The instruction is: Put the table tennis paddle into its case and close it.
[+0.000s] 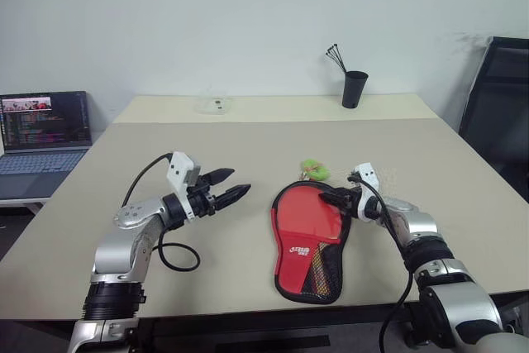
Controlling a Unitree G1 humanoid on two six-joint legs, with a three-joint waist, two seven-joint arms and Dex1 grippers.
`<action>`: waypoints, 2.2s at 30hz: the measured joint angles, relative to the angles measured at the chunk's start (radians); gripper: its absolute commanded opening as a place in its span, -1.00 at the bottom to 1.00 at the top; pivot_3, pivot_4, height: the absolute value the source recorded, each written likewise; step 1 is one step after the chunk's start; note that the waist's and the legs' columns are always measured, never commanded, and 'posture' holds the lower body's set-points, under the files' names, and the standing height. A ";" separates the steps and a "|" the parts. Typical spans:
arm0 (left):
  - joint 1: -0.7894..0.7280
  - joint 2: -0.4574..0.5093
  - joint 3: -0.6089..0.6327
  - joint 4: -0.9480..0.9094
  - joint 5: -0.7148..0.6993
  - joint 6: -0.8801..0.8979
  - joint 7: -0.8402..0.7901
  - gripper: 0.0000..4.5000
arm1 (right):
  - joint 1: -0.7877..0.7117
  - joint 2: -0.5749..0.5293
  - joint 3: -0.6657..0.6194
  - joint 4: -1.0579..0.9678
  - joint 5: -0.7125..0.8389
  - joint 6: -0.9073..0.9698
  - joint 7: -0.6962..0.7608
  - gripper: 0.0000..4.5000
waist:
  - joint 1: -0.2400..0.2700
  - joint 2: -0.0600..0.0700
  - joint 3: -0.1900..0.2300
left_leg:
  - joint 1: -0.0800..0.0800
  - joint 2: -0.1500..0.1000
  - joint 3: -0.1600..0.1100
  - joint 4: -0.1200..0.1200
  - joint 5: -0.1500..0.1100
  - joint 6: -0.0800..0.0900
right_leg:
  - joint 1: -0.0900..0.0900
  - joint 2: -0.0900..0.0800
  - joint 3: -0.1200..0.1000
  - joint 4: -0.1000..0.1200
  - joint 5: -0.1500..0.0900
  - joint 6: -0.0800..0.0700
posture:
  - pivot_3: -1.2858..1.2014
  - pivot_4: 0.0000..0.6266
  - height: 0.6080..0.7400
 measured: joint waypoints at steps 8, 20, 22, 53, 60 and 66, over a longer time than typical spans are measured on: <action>0.017 0.014 -0.002 -0.006 -0.007 0.005 -0.001 0.55 | 0.005 0.052 0.027 -0.050 -0.022 -0.012 0.048 -0.99 | -0.013 0.000 0.000 | 0.003 0.002 0.002 -0.002 0.000 0.000 | -0.001 0.001 0.004 0.001 0.000 0.000 | 0.03 -0.52 1.00; 0.017 0.023 -0.013 -0.011 -0.008 0.005 -0.001 0.55 | 0.010 0.106 0.047 -0.070 -0.042 -0.028 0.049 -0.99 | -0.017 0.000 0.000 | 0.004 0.002 0.006 -0.003 0.000 0.000 | -0.003 0.001 0.009 0.002 0.000 0.000 | 0.03 -0.52 1.00; 0.017 0.023 -0.023 -0.011 -0.008 0.005 -0.002 0.55 | 0.008 0.110 0.054 -0.070 -0.051 -0.035 0.049 -0.99 | -0.018 0.000 0.000 | 0.004 0.002 0.007 -0.004 0.000 0.000 | -0.003 0.001 0.009 0.002 0.000 0.000 | 0.03 -0.52 1.00; -0.064 -0.084 -0.204 0.209 0.119 -0.200 -0.047 0.55 | 0.078 -0.038 0.006 -0.582 0.089 0.385 -0.066 1.00 | 0.001 0.001 0.000 | 0.000 0.000 0.010 -0.006 0.000 0.000 | -0.005 0.001 0.010 -0.003 0.000 0.000 | 0.03 -0.52 1.00; -0.051 -0.106 -0.215 0.199 0.121 -0.200 -0.047 0.55 | 0.029 -0.028 -0.010 -0.486 0.087 0.296 -0.089 1.00 | -0.003 0.001 0.000 | 0.001 0.000 0.010 -0.006 0.000 0.000 | -0.005 0.001 0.011 -0.002 0.000 0.000 | 0.03 -0.52 1.00; -0.046 -0.105 -0.244 0.200 0.141 -0.219 -0.051 0.55 | -0.070 0.064 0.016 -0.269 0.033 0.166 -0.127 1.00 | -0.003 0.001 0.000 | 0.002 0.000 0.011 -0.006 0.000 0.000 | -0.005 0.002 0.012 -0.001 0.000 0.000 | 0.03 -0.52 1.00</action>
